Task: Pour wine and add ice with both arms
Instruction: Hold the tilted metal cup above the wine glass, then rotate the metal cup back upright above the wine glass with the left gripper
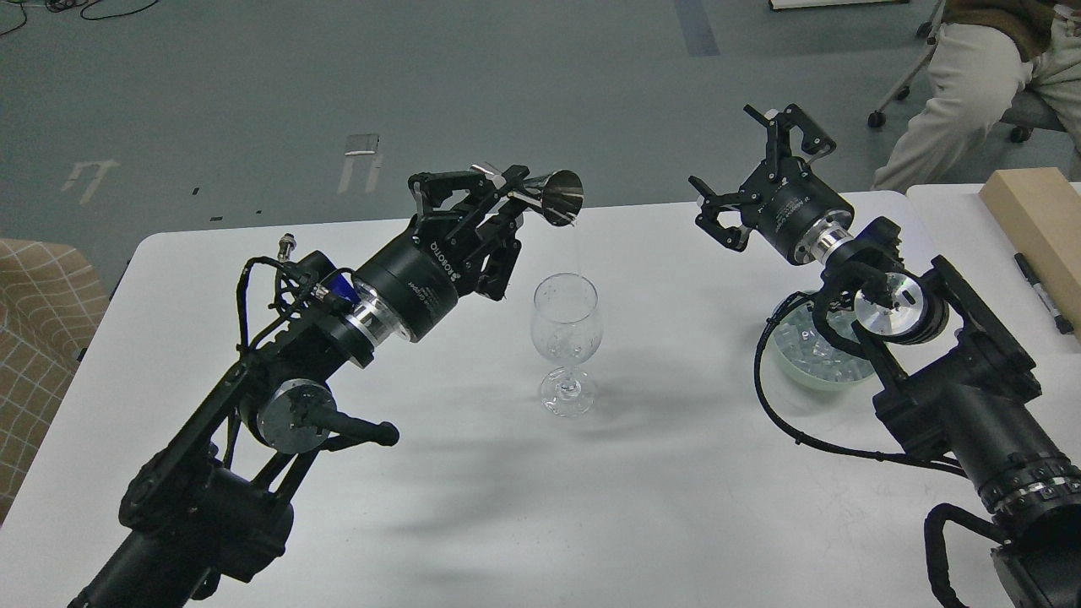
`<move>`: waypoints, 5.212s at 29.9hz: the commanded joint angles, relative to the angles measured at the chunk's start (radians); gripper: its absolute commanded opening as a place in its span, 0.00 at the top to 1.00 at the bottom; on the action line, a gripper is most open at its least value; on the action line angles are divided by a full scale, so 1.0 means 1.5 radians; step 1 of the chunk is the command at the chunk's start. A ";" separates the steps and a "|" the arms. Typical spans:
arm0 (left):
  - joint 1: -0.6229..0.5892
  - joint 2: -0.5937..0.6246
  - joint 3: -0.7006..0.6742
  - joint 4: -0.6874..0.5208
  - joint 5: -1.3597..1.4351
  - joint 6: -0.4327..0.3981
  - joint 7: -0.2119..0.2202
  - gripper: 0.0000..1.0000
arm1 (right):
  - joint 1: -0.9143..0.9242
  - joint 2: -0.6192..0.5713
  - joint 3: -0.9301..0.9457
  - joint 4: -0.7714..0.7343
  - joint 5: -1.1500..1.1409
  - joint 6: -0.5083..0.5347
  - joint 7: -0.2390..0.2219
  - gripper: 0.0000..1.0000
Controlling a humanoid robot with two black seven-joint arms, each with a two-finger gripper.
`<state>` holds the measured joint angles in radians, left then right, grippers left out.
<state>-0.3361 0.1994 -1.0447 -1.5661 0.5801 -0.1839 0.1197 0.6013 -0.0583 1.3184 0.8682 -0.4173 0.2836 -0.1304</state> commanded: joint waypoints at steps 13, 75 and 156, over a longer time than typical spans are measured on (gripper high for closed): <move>-0.001 0.001 0.000 -0.001 0.027 0.000 -0.008 0.97 | -0.001 0.001 0.000 0.000 0.000 0.000 0.000 0.00; -0.005 0.001 0.000 -0.020 0.132 -0.008 -0.044 0.99 | 0.000 0.001 0.001 0.000 0.000 0.000 0.000 0.00; 0.007 -0.004 0.001 -0.047 0.299 -0.007 -0.100 0.99 | 0.001 0.003 0.001 0.000 0.000 0.000 0.000 0.00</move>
<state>-0.3274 0.1951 -1.0417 -1.6383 1.0313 -0.1964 -0.0322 0.6029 -0.0568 1.3180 0.8682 -0.4173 0.2838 -0.1304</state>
